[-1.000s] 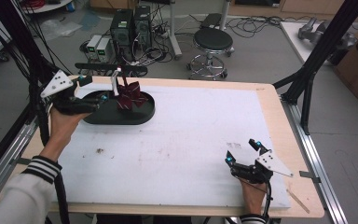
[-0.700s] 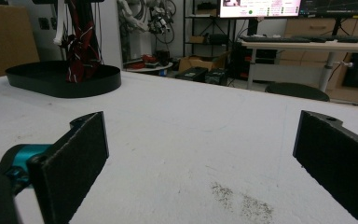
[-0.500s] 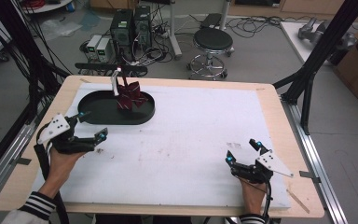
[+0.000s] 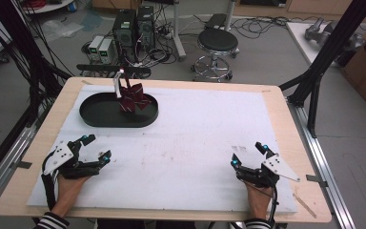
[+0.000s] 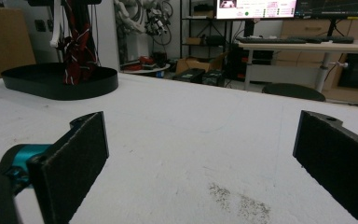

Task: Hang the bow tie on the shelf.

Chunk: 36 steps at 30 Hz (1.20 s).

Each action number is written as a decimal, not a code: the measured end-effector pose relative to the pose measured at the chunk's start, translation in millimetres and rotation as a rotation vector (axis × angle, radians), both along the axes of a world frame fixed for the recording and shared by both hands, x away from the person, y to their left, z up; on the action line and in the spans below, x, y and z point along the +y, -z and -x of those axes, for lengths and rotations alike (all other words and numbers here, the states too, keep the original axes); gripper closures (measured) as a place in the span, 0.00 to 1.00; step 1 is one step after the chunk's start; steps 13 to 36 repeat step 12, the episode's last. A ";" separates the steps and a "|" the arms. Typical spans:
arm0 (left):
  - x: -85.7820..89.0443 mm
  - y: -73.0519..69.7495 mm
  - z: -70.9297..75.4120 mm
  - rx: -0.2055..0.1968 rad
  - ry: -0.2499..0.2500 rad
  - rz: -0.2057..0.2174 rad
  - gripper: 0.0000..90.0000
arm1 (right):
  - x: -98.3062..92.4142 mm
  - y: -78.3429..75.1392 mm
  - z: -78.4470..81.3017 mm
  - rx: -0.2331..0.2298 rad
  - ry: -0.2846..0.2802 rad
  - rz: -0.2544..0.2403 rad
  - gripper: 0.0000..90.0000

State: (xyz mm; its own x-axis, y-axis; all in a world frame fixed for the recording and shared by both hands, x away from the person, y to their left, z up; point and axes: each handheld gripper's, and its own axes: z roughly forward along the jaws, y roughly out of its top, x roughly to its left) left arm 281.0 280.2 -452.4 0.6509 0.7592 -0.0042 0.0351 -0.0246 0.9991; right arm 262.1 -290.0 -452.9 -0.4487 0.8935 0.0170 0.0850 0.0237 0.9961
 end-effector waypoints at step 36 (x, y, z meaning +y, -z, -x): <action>0.4 2.1 5.2 -0.046 -0.029 0.014 0.14 | -0.3 -0.1 -0.5 0.001 0.005 -0.002 0.02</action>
